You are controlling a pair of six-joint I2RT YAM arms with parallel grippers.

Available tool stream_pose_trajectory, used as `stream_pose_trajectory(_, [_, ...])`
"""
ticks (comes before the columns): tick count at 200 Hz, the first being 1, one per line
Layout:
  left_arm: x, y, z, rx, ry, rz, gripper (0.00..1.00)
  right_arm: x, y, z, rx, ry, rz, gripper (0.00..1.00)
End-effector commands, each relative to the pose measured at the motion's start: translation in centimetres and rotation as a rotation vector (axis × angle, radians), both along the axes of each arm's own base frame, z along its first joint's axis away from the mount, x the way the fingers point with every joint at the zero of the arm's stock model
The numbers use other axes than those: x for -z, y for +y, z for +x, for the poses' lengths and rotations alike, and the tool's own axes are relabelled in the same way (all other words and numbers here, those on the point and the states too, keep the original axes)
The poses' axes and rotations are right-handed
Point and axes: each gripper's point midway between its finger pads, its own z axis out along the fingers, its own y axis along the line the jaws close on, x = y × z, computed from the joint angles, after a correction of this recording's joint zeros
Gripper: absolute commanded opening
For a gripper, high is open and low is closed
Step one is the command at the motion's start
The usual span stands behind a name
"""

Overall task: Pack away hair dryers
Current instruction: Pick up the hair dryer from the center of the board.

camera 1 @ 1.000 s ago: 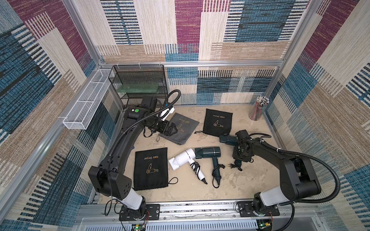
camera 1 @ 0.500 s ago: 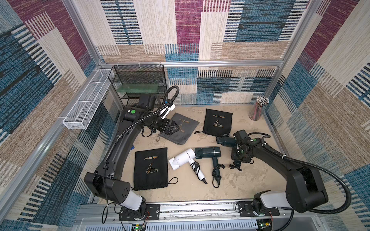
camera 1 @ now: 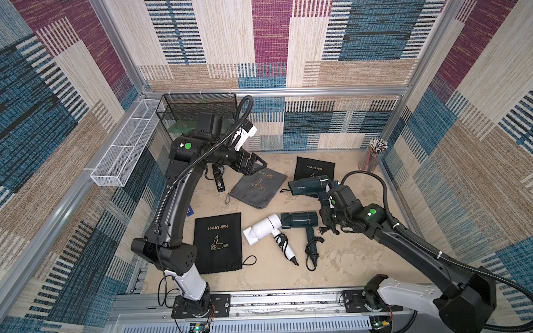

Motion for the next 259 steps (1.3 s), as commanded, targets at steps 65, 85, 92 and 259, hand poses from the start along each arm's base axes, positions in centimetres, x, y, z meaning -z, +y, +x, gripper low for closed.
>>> stream_pose_trajectory(65, [-0.2, -1.3, -4.8, 0.234, 0.042, -0.061, 0.99, -8.7, 5.6, 3.1, -0.136, -0.484, -0.158, 0.00])
stream_pose_trajectory(85, [1.2, -1.4, -4.7, 0.245, 0.074, -0.050, 0.99, -9.6, 6.9, 2.7, -0.156, -0.531, -0.169, 0.00])
stream_pose_trajectory(92, [1.6, -1.5, -4.5, 0.245, 0.089, -0.047, 0.99, -9.9, 7.3, 2.5, -0.159, -0.546, -0.176, 0.00])
stream_pose_trajectory(259, [4.0, -2.3, -8.2, 0.452, 0.170, -0.110, 1.00, -10.9, 10.9, -1.0, -0.231, -0.662, -0.367, 0.00])
